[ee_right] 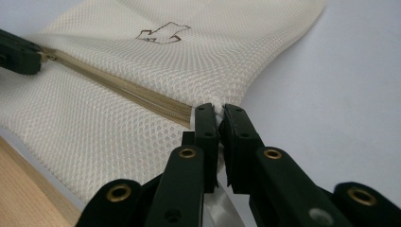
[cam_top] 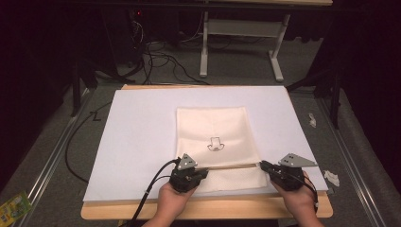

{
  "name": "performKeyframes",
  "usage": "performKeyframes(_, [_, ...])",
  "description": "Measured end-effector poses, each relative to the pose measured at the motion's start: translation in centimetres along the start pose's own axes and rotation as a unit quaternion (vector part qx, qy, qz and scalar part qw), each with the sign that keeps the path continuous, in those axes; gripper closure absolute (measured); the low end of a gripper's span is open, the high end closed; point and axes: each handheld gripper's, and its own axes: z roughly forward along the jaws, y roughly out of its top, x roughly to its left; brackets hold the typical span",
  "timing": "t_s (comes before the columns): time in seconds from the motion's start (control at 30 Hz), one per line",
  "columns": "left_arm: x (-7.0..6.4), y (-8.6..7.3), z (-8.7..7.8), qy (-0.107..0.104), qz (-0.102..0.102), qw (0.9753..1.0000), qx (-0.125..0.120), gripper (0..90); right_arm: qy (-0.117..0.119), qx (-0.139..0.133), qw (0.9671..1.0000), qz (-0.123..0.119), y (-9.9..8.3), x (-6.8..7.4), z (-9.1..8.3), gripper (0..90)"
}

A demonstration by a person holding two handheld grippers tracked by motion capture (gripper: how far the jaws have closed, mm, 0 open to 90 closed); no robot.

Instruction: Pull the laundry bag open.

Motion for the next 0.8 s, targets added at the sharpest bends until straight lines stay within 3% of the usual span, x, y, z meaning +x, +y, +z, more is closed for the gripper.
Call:
performKeyframes(0.07, [0.5,-0.1,-0.5,-0.009,-0.011,0.9999,0.005,87.5,-0.001,0.004,1.0,-0.003,0.2,0.4,0.2,86.4])
performKeyframes(0.13, [1.2,-0.3,-0.9,-0.001,-0.019,0.9997,0.015,87.7,-0.01,0.005,0.9999,-0.008,0.2,0.4,0.2,86.6])
performKeyframes(0.3, [3.4,-1.7,-2.3,0.0,-0.05,0.9985,0.024,87.7,-0.022,0.006,0.9996,0.019,-0.2,-0.8,-0.3,86.6])
performKeyframes(0.47, [6.1,-3.0,-4.7,0.039,-0.057,0.9974,0.023,87.7,-0.041,0.005,0.9986,0.032,-0.5,-1.8,-0.6,86.5])
performKeyframes(0.5, [6.7,-3.2,-5.2,0.02,-0.066,0.9974,0.018,87.6,-0.024,0.003,0.9986,0.047,-0.9,-2.5,-0.7,86.3])
performKeyframes(0.57, [6.4,-3.2,-5.2,0.028,-0.056,0.9978,0.021,87.6,-0.023,0.007,0.9985,0.048,-1.0,-2.4,-0.6,86.2])
performKeyframes(0.6, [6.2,-3.3,-5.0,0.035,-0.047,0.998,0.023,87.5,-0.04,0.017,0.9987,0.027,-1.0,-1.7,-0.4,85.9])
performKeyframes(0.67, [5.9,-3.4,-5.1,0.049,-0.032,0.9981,0.022,86.8,-0.039,0.016,0.9989,0.018,-1.0,-1.4,-0.1,84.0])
performKeyframes(0.73, [6.0,-3.3,-5.4,0.044,-0.026,0.9987,0.003,85.0,-0.033,0.016,0.999,0.024,-1.1,-1.4,0.0,80.0])
performKeyframes(0.8, [6.2,-3.2,-6.0,0.035,-0.029,0.9987,-0.024,75.4,-0.024,0.007,0.9993,0.029,-1.4,-1.6,0.0,72.8])
